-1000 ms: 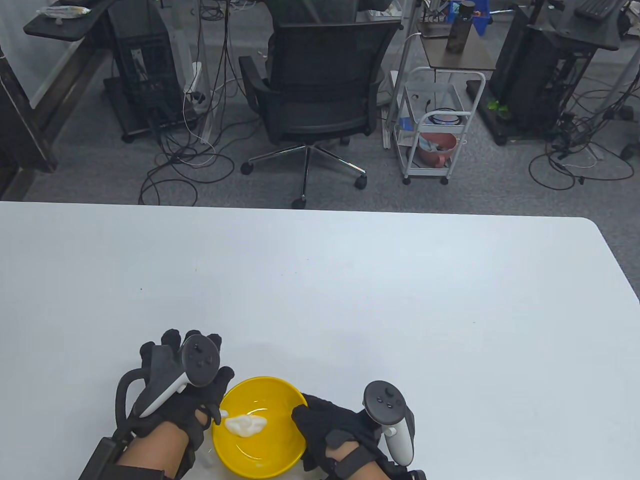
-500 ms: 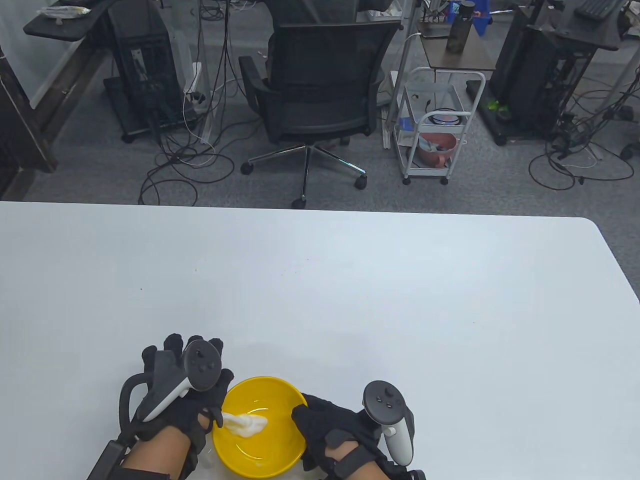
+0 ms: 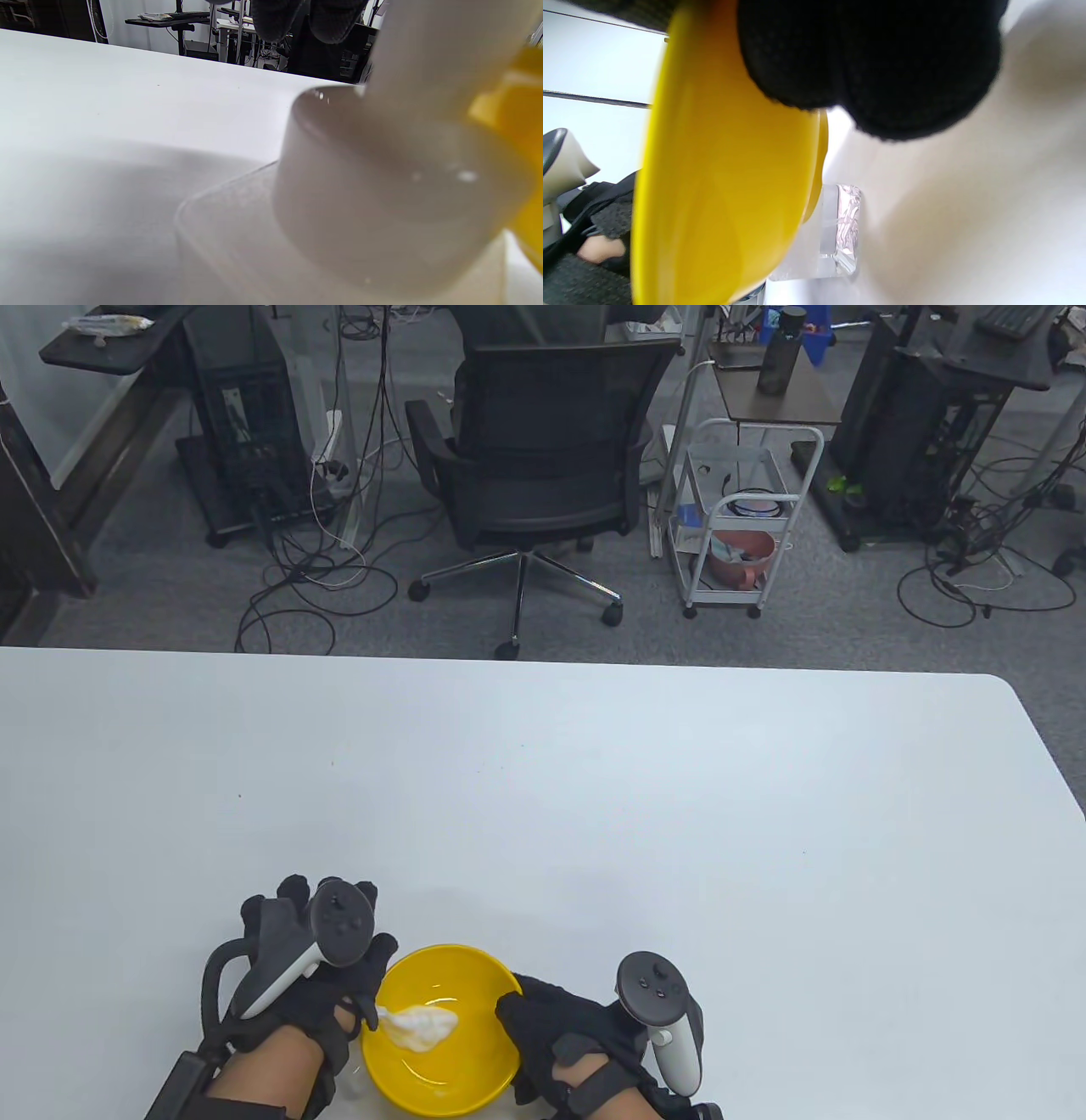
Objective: Press foam dish soap pump onto bowl
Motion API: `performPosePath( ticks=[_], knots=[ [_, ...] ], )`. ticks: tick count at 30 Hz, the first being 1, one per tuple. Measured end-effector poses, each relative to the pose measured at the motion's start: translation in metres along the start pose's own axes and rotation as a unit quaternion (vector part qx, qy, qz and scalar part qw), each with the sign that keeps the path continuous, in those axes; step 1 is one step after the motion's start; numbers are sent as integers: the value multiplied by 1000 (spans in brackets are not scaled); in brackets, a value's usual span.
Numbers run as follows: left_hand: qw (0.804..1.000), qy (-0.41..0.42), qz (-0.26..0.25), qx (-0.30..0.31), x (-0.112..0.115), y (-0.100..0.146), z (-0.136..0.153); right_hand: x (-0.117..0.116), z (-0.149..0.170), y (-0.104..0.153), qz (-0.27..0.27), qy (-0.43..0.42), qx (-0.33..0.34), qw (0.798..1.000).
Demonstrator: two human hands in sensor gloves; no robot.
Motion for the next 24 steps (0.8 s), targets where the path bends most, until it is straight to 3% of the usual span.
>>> performPosePath(
  ticks=[5, 24],
  knots=[
    [998, 53, 25, -4, -5, -1, 7, 0, 0, 0, -1, 0, 2, 1000],
    [1000, 18, 2, -4, 0, 0, 2, 1, -1, 0, -1, 0, 5, 1000]
  ],
)
Point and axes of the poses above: the tracker on the back of each hand, its own z axis roughly to the little-finger side, its own y axis roughly from the fingertips to the wrist, x = y × z, the point moved 5 cm from there along -y, roughly from the wrist to the fingertips, and after that the axes turned 4 degrees about -y, right-handed, at the moved point
